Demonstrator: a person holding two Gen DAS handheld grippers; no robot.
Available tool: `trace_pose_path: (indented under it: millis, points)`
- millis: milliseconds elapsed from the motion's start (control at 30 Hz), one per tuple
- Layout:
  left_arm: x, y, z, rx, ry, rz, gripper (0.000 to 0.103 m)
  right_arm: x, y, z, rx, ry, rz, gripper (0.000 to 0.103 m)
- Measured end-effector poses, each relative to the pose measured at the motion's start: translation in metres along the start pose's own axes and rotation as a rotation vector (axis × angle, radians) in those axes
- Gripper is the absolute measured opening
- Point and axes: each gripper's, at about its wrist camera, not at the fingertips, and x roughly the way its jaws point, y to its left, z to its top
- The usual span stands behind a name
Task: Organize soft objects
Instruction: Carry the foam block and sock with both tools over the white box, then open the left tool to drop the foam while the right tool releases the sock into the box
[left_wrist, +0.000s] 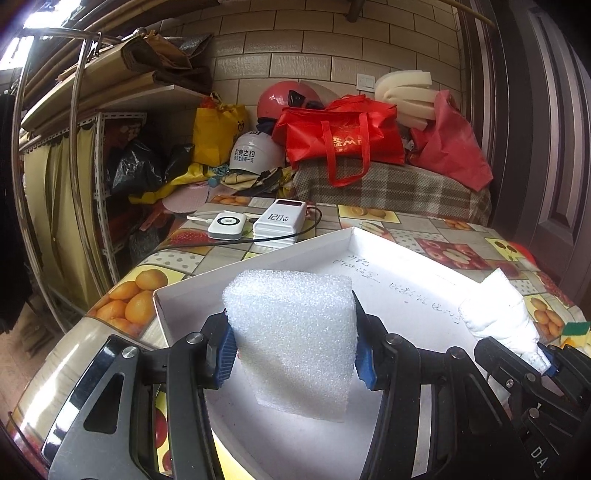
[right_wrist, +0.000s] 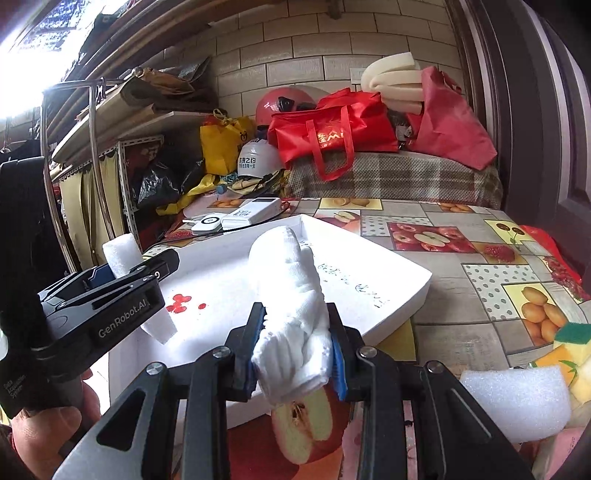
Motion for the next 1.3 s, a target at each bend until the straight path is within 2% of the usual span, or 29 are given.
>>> trace_pose_path:
  millis: [167,333,533,567,633,667,700,733,767,800,933,1100,1300]
  points:
    - [0.017,0.007,0.005,-0.016,0.045,0.002,0.052,0.017,0.003,0.007,0.021,0.015,-0.024,0.032]
    - [0.026,0.011,0.007,-0.035,0.078,0.018,0.052,0.030,0.022,0.012,-0.041,0.027,-0.045,0.032]
    - [0.022,0.004,0.006,0.002,0.062,0.061,0.052,0.031,0.030,0.012,-0.082,0.028,-0.059,0.034]
    - [0.021,0.003,0.005,0.011,0.056,0.071,0.053,0.032,0.030,0.012,-0.082,0.031,-0.060,0.036]
    - [0.018,0.003,0.005,0.013,0.044,0.106,0.053,0.033,0.029,0.013,-0.078,0.037,-0.070,0.049]
    - [0.017,0.005,0.005,0.000,0.040,0.119,0.054,0.033,0.027,0.013,-0.069,0.041,-0.085,0.060]
    - [0.017,0.010,0.005,-0.023,0.038,0.132,0.059,0.035,0.025,0.014,-0.051,0.047,-0.097,0.076]
    - [0.016,0.015,0.005,-0.048,0.038,0.141,0.067,0.037,0.020,0.014,-0.028,0.056,-0.106,0.083]
    - [0.017,0.020,0.005,-0.075,0.046,0.150,0.088,0.039,0.015,0.014,-0.002,0.066,-0.108,0.092]
    - [0.019,0.026,0.004,-0.103,0.060,0.154,0.103,0.039,0.012,0.014,0.017,0.072,-0.104,0.099]
    - [0.024,0.042,0.002,-0.177,0.093,0.131,0.103,0.037,0.015,0.013,0.002,0.058,-0.105,0.103]
    - [0.014,0.049,-0.001,-0.219,0.060,0.132,0.103,0.026,0.038,0.012,-0.106,-0.003,-0.124,0.103]
    - [0.008,0.059,-0.007,-0.275,0.078,0.127,0.103,0.019,0.028,0.013,-0.065,-0.045,-0.145,0.103]
